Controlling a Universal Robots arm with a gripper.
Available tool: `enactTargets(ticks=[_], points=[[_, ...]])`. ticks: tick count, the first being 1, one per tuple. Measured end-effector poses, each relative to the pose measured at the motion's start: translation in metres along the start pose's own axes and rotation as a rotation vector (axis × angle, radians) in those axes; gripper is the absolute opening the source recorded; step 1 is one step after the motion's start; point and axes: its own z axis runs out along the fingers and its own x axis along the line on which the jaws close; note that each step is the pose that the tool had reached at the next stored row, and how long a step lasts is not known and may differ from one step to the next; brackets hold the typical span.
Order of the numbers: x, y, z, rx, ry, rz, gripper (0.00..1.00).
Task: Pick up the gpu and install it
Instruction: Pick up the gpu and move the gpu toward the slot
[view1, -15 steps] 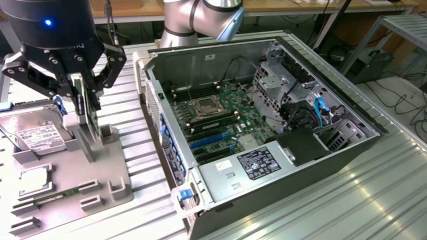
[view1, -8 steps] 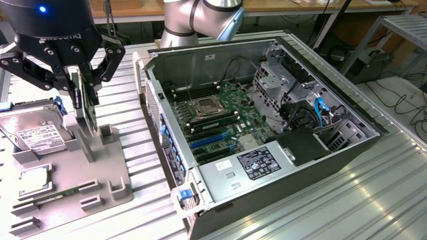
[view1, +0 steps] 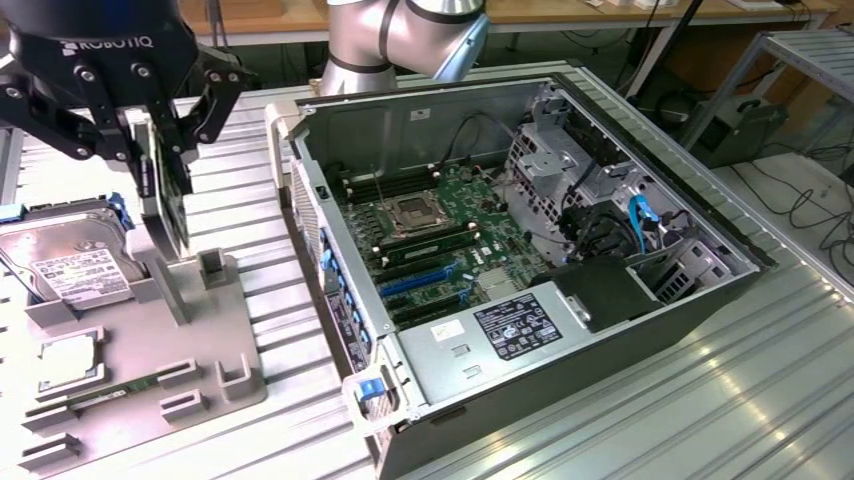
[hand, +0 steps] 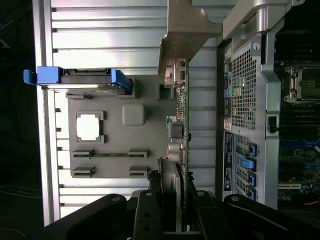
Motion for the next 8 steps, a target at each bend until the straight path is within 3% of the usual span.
enactTargets(ticks=[8], points=[[0.0000, 0.0001, -0.0047, 0.0004, 0.0001, 0.000, 0.28]])
